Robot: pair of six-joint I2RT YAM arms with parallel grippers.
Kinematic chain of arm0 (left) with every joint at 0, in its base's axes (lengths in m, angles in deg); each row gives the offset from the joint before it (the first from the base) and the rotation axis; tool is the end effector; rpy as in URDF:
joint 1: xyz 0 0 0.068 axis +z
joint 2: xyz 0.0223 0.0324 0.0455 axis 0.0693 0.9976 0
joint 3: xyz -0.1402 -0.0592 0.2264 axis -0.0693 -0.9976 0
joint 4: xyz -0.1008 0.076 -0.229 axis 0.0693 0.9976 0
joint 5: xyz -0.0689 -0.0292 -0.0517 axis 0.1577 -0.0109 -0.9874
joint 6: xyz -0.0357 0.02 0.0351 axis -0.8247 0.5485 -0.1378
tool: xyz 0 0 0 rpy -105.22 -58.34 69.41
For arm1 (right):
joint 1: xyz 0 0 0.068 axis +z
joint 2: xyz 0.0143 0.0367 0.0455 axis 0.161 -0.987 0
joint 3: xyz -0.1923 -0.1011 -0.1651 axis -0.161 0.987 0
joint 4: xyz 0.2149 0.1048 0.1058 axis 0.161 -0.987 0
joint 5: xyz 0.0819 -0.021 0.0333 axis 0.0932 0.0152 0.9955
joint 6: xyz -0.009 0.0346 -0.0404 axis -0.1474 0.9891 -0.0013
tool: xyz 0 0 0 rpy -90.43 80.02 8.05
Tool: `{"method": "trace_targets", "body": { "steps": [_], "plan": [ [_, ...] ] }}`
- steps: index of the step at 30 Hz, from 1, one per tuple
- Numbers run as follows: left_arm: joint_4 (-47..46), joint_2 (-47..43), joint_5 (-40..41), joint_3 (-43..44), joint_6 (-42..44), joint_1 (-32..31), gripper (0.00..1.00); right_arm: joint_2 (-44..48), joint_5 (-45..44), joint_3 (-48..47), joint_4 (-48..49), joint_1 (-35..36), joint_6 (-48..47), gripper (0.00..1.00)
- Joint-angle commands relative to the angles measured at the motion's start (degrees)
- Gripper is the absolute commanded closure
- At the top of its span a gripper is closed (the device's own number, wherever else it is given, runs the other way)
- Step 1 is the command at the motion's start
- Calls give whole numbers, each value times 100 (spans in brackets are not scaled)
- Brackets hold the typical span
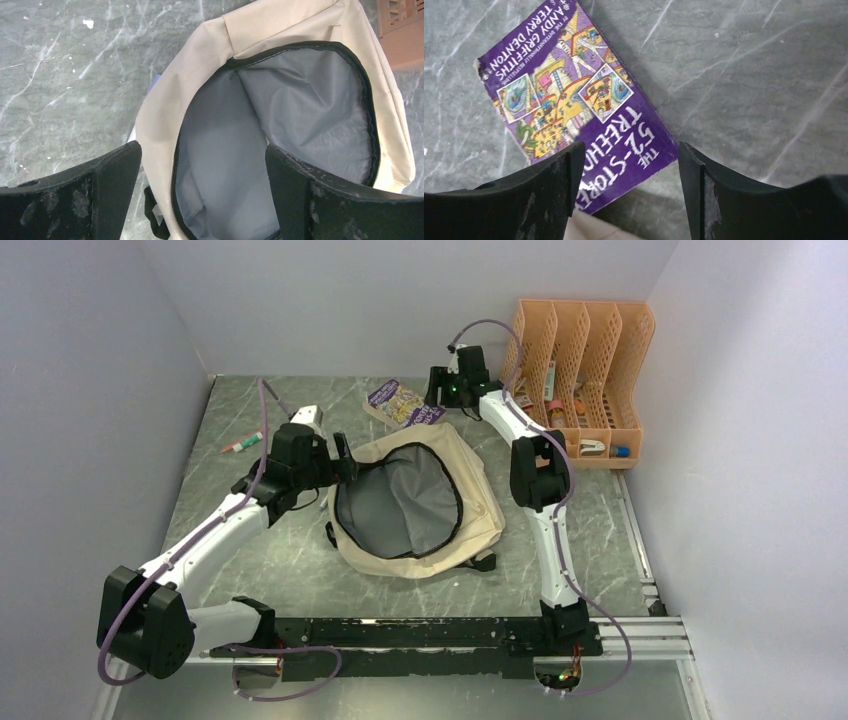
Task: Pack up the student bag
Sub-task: Adjust the book at the center of the board.
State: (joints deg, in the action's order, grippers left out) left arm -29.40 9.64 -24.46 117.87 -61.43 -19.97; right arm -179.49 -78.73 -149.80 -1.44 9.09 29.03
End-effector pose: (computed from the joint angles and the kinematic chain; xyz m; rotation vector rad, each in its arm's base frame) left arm 0.2446 -0.1052 0.2705 -0.0928 2.1765 -0.4140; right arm 0.5327 0.1836 0.1940 -0.1957 2.2355 0.5085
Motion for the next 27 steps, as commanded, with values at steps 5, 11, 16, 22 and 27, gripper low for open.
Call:
{"method": "trace_targets", "body": {
  "steps": [5,11,16,22,27],
  "plan": [
    [301,148,245,420,-125,44,3,-613,778,-463,118,-147,-56,29],
    [340,491,-134,655,-331,333,2,-894,1118,-501,205,-164,-133,28],
    [200,1094,-264,1108,-518,389,2,-992,1412,-448,244,-165,-161,31],
    [-184,2113,-435,1902,-841,391,3,-950,1932,-114,460,-116,-44,36],
    [-209,2945,-154,2648,-946,404,3,-823,2289,90,484,80,-21,40]
  ]
}}
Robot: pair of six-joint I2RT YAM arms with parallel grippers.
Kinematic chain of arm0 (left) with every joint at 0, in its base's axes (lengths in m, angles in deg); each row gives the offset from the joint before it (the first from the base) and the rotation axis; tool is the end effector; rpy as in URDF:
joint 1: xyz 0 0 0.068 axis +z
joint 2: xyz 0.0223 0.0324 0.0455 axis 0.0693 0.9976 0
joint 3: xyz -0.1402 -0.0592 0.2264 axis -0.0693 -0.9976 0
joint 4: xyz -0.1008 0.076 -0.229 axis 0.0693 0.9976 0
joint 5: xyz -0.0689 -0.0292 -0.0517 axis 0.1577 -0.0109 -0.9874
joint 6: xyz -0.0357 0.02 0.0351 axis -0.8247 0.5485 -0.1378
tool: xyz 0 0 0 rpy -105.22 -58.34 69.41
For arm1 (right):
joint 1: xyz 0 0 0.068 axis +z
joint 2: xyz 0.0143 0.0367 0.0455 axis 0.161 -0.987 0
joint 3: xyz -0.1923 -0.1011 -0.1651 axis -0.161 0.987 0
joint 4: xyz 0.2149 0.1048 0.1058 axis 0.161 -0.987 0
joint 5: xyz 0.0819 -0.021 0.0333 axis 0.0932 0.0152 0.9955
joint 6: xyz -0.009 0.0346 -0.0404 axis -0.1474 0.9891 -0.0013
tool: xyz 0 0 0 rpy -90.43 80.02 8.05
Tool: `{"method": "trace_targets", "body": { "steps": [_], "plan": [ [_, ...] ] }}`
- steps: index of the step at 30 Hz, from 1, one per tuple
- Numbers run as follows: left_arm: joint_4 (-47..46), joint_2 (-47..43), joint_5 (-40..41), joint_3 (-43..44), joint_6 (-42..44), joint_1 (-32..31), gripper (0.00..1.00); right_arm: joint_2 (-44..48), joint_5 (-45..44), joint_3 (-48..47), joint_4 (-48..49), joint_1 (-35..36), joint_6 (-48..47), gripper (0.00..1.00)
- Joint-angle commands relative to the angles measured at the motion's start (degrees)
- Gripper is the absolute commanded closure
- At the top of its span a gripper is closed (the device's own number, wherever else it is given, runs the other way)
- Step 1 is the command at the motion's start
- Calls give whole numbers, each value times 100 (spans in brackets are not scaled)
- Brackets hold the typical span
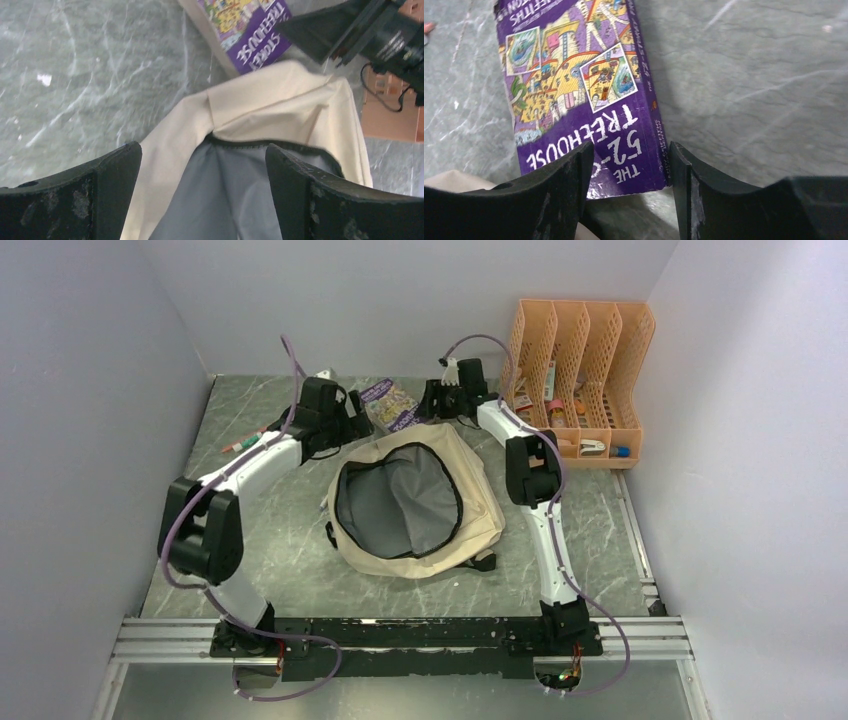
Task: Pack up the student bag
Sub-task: Adjust the book at the center of the board, then pick up the book from the center of the board.
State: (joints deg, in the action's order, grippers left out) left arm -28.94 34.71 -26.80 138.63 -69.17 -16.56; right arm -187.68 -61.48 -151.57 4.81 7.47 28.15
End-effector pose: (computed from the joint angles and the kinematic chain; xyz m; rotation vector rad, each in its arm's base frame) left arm 0.3483 -0.1287 0.2618 -0.2898 2.2568 -0.4624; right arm 0.5489 0.1823 0.1370 -0.3534 2.2193 0.8170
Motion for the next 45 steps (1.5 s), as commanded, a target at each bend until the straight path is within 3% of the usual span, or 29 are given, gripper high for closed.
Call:
{"method": "trace_targets", "body": {
  "steps": [1,10,15,25,35,45],
  "plan": [
    [-234,580,162,710,-193,78,3,46,644,335,-143,289,48,41],
    [-145,1574,247,1398,-287,435,2,477,861,649,-437,743,-649,41],
    [-373,1815,192,1535,-29,682,3,914,23,979,-45,683,-421,32],
    [-78,3023,-745,2697,756,818,3,834,-435,837,238,619,550,31],
    [-106,3572,-1303,2876,643,836,25,556,-388,468,340,588,1065,31],
    [-222,3710,-1536,2674,542,873,64,332,-389,348,400,529,1558,30]
  ]
}}
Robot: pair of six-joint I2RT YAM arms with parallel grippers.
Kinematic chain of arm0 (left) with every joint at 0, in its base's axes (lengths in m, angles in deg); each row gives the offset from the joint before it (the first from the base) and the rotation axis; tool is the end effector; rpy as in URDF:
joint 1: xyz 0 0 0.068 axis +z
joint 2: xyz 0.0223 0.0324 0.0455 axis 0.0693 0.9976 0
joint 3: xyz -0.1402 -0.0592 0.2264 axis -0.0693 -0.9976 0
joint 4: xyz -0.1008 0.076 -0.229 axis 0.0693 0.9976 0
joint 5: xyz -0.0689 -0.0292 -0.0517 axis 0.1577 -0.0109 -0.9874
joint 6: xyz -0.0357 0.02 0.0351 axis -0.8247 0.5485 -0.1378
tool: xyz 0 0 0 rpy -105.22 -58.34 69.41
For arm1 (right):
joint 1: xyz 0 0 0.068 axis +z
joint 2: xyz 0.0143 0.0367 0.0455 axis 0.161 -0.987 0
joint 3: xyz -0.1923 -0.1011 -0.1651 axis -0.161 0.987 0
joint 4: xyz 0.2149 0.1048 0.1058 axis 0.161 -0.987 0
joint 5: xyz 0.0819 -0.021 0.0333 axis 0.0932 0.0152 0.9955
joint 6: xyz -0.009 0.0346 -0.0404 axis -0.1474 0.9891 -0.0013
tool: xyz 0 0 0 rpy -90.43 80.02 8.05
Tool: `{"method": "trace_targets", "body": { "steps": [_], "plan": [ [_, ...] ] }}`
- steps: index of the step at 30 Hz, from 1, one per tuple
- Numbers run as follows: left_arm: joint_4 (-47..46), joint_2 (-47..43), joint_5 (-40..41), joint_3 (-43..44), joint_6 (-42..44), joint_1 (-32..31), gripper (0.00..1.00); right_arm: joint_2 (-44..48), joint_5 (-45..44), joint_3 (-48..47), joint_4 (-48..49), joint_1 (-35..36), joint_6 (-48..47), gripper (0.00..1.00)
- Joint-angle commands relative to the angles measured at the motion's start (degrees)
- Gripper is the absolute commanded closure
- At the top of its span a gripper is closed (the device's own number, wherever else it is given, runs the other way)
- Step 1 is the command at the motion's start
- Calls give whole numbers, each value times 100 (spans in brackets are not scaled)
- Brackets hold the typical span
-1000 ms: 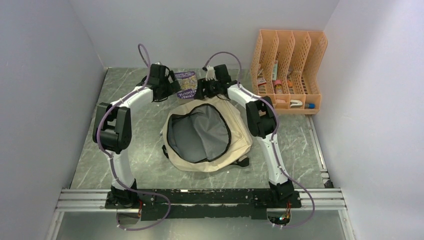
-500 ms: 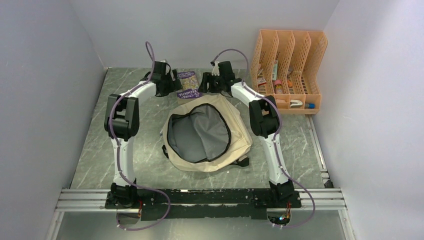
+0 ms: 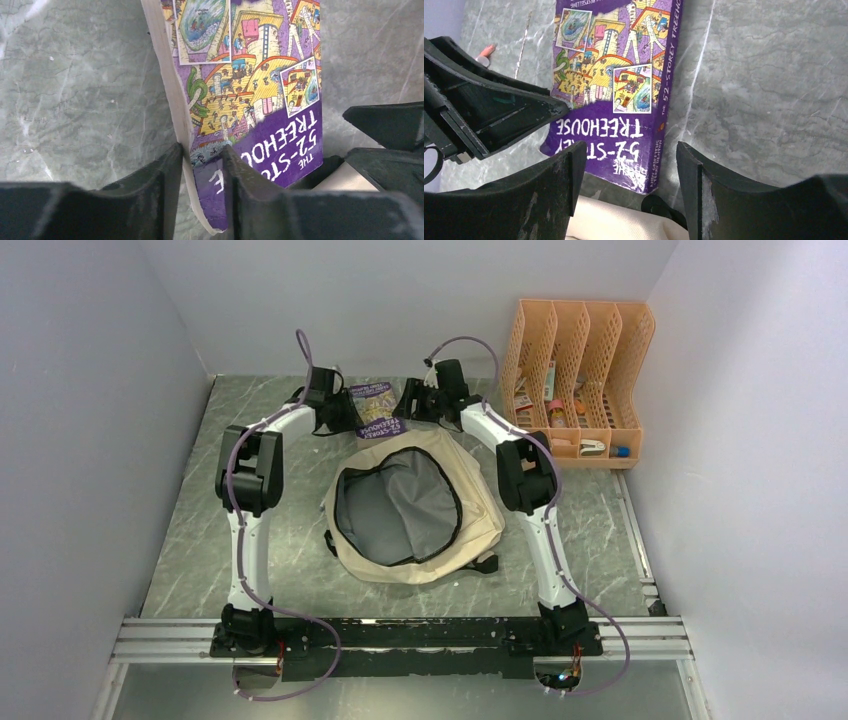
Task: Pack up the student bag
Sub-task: Pick up the book from the center of the board.
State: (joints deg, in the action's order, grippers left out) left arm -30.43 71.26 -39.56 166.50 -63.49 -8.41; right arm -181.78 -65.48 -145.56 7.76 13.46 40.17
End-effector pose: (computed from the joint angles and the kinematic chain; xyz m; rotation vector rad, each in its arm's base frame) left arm 0.4922 -0.1145 0.1529 -0.2450 2.4014 -0.5472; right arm 0.5173 0.2322 0.1627 -0.2107 2.2429 0.9111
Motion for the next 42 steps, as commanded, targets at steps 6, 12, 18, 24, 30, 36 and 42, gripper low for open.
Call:
{"method": "trace_targets", "body": {
  "steps": [6,12,18,24,30,36,42],
  "plan": [
    [-300,19,-386,-590,-160,162,86,-471,117,-306,274,-110,990,27],
    [-115,142,-227,-689,-32,184,95,-858,232,-625,165,-145,1331,22],
    [143,272,-43,-652,90,184,95,-1185,531,-931,2,-154,1569,24],
    [362,431,27,-558,168,181,95,-1568,1300,-1332,-97,-161,1799,27],
    [467,494,61,-562,216,134,95,-1740,2118,-1337,394,-162,2195,29],
    [543,577,64,-507,326,-17,95,-1705,3185,-990,2191,-148,3176,34],
    [566,641,29,-462,355,-143,95,-1540,3567,-1013,2818,-101,3521,38]
  ]
}}
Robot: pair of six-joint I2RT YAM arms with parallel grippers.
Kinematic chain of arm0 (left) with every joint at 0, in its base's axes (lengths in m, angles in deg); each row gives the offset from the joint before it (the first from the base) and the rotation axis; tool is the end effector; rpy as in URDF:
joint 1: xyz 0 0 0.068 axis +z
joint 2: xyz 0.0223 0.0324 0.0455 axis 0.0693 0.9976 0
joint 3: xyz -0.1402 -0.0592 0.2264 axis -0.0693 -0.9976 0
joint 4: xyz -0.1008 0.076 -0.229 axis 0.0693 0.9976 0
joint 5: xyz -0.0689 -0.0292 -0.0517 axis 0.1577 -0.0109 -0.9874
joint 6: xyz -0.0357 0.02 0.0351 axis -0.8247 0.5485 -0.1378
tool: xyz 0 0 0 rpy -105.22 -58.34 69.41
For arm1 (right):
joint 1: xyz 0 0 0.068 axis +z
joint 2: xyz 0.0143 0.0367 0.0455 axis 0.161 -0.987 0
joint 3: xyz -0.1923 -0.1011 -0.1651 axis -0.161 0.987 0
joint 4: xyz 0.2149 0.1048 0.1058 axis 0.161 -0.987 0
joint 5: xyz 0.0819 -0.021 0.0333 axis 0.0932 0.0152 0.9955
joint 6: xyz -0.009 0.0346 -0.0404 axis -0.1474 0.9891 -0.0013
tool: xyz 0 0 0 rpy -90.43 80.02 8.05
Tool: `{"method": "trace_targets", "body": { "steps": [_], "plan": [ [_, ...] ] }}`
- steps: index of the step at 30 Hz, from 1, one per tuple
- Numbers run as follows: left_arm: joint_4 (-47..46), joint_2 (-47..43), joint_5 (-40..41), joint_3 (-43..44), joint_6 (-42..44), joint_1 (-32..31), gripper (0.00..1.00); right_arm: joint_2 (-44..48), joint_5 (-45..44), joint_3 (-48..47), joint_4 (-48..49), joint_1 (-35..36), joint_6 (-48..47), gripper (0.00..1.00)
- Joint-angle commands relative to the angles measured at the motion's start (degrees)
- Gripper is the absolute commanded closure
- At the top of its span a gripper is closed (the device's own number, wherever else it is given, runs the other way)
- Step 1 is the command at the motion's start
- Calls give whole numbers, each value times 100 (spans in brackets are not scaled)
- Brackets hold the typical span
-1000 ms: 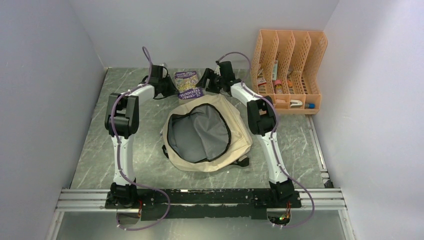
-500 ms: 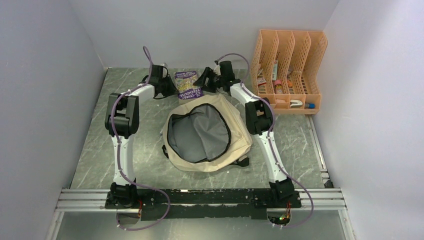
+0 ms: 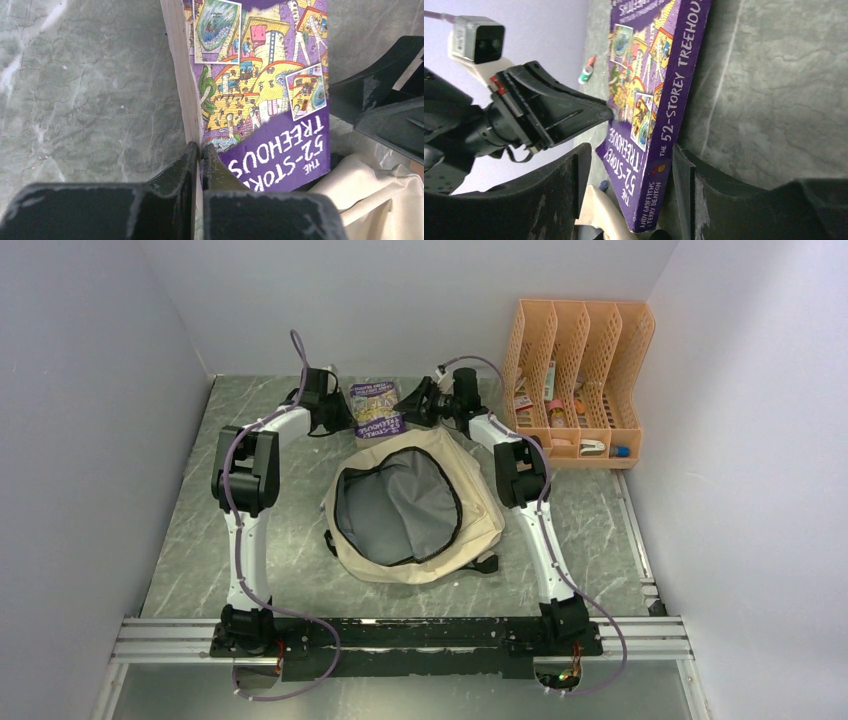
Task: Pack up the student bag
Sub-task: Pick up the book from the center of the board.
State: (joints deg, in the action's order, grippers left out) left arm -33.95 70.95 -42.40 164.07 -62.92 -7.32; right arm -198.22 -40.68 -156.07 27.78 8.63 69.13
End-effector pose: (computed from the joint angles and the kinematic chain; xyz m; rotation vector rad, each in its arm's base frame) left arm 0.4912 -0.1062 0.1472 -0.2250 2.3800 -0.5971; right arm 0.5627 0.2097 0.0976 0.0127 2.1542 1.5953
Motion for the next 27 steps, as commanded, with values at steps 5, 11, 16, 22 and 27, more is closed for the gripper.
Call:
{"method": "trace_targets", "body": {
  "steps": [5,11,16,22,27],
  "plan": [
    [900,684,269,-219,303,-301,95,225,1191,95,1388,406,1073,41],
    [900,689,222,-194,307,-312,95,216,899,-121,252,435,424,43],
    [891,700,179,-185,293,-330,95,234,353,-209,-765,443,-197,46],
    [891,719,146,-159,289,-364,95,221,44,-417,-1677,537,-683,47],
    [883,726,120,-149,296,-410,95,165,-43,-465,-2080,639,-870,47]
  ]
}}
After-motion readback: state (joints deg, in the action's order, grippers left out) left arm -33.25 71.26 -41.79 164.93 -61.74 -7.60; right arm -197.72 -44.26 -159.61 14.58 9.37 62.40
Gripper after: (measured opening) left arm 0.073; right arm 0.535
